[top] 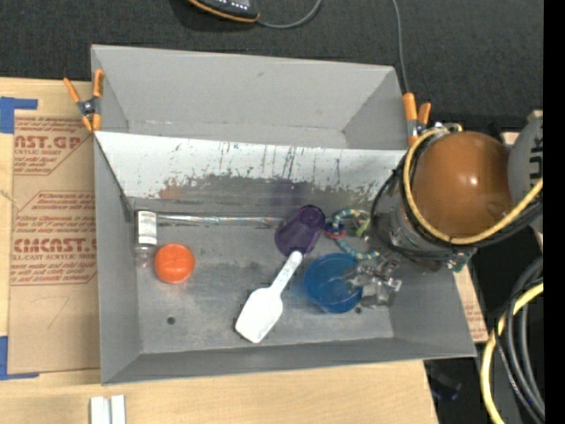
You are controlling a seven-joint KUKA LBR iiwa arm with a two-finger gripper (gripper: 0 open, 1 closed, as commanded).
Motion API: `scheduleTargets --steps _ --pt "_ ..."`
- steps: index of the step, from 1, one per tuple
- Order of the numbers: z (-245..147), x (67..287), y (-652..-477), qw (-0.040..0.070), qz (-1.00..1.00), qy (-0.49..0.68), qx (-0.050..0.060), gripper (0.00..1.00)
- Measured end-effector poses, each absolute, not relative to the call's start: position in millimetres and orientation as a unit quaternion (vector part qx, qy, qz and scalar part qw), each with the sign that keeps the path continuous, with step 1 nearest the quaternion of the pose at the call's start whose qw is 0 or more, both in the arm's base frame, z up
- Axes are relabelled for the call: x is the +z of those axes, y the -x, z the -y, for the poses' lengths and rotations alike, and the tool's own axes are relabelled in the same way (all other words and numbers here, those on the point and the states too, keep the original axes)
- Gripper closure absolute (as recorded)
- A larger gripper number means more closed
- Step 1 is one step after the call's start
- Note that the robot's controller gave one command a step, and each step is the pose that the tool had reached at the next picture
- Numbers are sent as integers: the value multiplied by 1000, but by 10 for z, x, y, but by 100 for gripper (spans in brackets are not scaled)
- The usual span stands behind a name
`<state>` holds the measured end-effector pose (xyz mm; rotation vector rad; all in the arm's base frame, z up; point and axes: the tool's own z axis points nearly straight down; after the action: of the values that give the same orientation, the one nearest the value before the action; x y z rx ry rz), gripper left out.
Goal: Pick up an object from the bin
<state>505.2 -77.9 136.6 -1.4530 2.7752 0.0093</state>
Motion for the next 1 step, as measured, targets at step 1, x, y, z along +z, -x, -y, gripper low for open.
scheduleTargets --steps 1 --pt "779 1366 -5052 5 -886 464 3 100"
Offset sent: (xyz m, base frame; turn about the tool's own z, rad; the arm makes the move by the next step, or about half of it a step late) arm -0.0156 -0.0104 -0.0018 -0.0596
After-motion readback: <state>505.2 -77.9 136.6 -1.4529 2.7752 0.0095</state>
